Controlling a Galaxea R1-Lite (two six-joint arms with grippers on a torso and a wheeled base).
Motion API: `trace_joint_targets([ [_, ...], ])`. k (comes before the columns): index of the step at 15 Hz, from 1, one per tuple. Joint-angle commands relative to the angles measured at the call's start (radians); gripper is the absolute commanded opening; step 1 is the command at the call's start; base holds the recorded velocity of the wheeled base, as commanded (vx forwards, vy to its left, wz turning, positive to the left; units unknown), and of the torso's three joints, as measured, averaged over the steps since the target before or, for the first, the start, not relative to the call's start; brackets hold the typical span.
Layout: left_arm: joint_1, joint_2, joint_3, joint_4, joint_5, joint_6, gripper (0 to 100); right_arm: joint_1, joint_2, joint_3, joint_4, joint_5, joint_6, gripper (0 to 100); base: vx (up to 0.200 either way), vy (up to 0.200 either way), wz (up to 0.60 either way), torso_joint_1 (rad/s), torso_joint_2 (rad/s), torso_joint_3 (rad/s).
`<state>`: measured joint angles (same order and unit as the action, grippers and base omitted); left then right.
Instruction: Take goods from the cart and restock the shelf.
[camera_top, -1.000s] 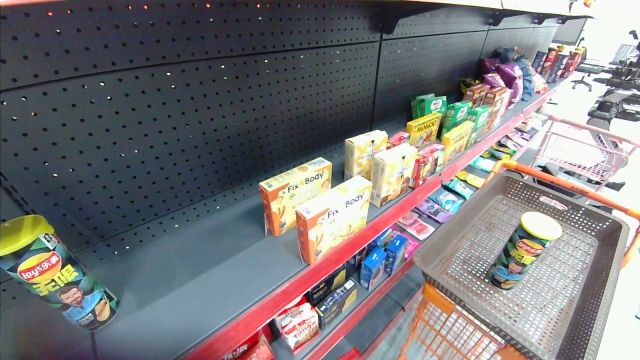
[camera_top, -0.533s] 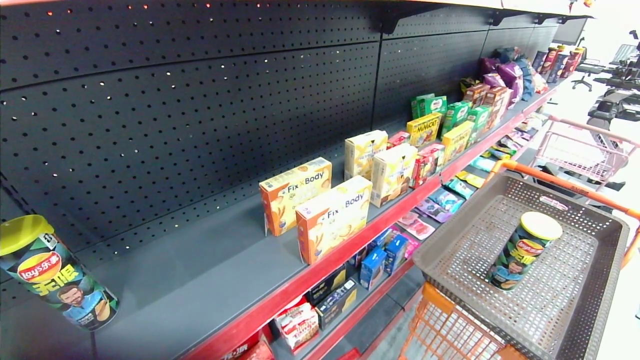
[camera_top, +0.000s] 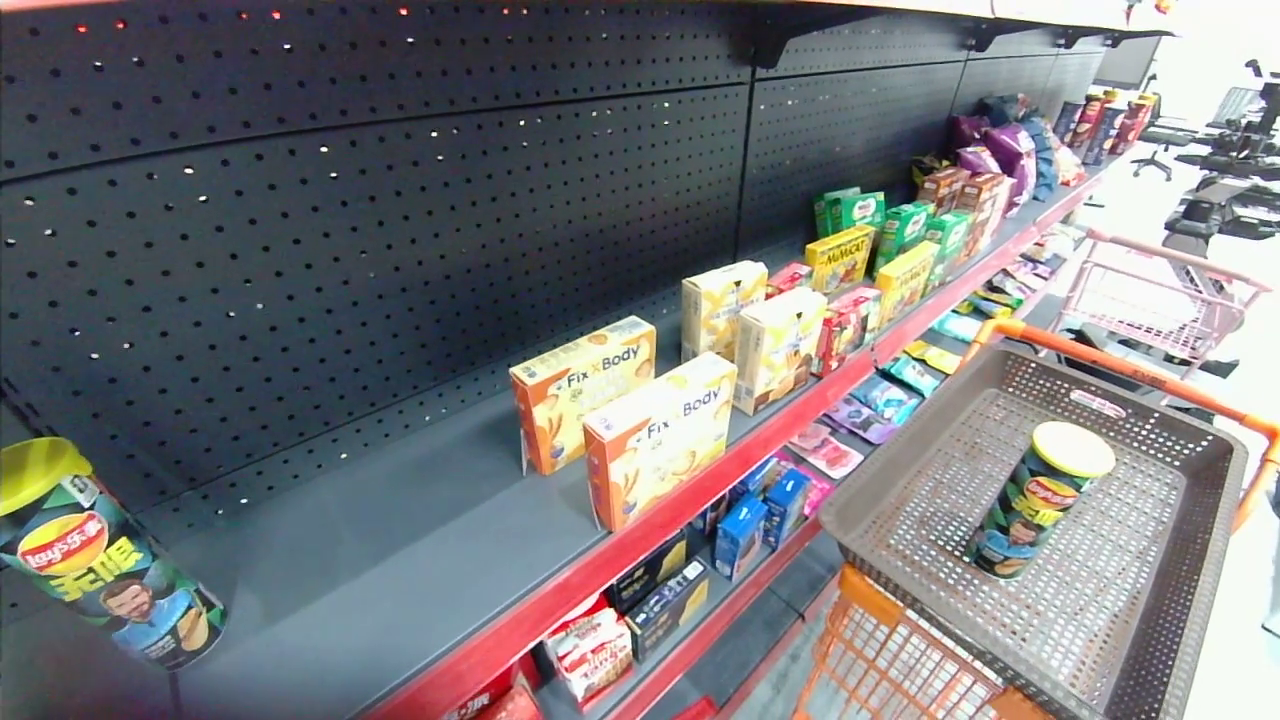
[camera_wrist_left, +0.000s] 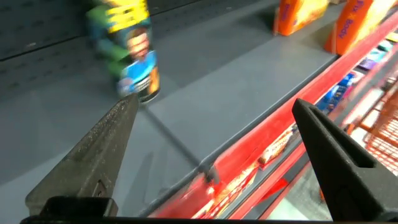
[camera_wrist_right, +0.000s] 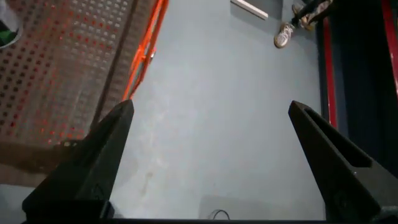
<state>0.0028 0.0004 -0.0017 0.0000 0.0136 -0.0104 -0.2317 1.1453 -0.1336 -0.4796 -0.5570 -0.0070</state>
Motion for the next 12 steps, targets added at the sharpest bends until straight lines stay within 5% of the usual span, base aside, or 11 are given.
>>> trace_joint_targets([
  [1, 0.0, 0.0, 0.0, 0.0, 0.0, 0.0, 100, 0.002, 0.007, 0.0, -0.001, 0.006, -0.001, 100, 0.0, 0.0, 0.0, 0.0, 0.0, 0.0],
  [12, 0.0, 0.0, 0.0, 0.0, 0.0, 0.0, 100, 0.012, -0.055, -0.006, -0.01, 0.117, -0.027, 100, 0.0, 0.0, 0.0, 0.0, 0.0, 0.0],
])
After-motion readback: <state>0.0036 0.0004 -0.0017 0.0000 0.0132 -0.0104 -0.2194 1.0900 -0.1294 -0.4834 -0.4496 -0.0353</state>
